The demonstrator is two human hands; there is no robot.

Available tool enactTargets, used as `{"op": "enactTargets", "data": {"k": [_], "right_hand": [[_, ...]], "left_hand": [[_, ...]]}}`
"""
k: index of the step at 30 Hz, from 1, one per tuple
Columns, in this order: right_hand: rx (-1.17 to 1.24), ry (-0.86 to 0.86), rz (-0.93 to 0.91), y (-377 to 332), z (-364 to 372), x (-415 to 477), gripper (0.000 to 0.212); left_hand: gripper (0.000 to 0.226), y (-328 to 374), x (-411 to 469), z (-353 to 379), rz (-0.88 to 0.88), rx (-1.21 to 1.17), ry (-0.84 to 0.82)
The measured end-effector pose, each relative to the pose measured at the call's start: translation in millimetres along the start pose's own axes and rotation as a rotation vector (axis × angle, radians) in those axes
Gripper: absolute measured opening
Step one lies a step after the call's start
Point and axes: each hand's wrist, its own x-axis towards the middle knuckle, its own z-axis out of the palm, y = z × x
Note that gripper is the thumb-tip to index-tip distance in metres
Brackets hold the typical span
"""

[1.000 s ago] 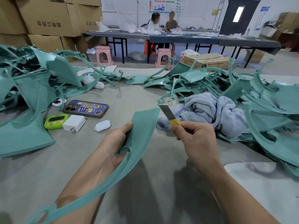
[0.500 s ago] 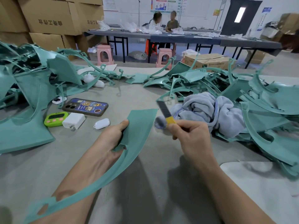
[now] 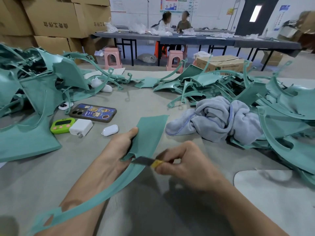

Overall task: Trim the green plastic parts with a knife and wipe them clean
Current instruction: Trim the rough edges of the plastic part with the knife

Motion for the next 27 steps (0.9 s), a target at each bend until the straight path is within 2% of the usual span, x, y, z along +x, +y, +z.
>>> {"op": "enactTargets", "data": {"k": [4,6,7,9,11,13,14,15,18,20,21,23,25,26,27], "right_hand": [[0.26,0.612,0.197,8,-2,11,0.019],[0.304,0.77,0.221,13,-13,12,0.02],[0.301,0.768,0.191,13,-17,10,0.019],[0.293,0.621,0.06,7,-16,6,0.014],[0.349,0.325,-0.066,-3,-10,1,0.012],[0.303,0.056,-0.077,-8,-4,-1,0.008],[0.246,0.037,-0.044,-9,-1,0,0.004],[0.211,0.121,0.007,-6,0,3,0.006],[0.116,0.56,0.159,6,-9,8,0.017],[0.103,0.649,0.119,9,-21,6,0.02],[0.166,0.581,0.061,8,-26,4,0.014],[0.232,0.264,-0.013,2,-24,1,0.004],[0.128,0.001,0.029,1,-12,0,0.007],[0.065,0.005,0.071,2,-8,2,0.009],[0.035,0.094,0.106,4,-6,4,0.01]], "left_hand": [[0.033,-1,-1,0,0.009,0.011,0.003],[0.032,-4,-1,2,0.023,0.007,0.001],[0.031,-4,0,3,0.027,0.002,0.006],[0.029,-4,2,4,0.018,-0.011,0.019],[0.03,-1,4,2,0.013,-0.037,0.029],[0.032,-1,5,1,0.01,-0.049,0.016],[0.032,-2,5,0,0.014,-0.046,0.013],[0.031,-4,5,-1,0.023,-0.034,0.021],[0.029,-3,6,-2,0.038,-0.03,0.037],[0.028,-1,7,-2,0.054,-0.051,0.055],[0.029,0,8,-3,0.07,-0.061,0.068],[0.03,0,9,-2,0.072,-0.075,0.069],[0.031,-1,7,-1,0.042,-0.064,0.051],[0.032,-2,6,-1,0.029,-0.054,0.044],[0.035,-1,6,-2,0.018,-0.039,0.038]]}}
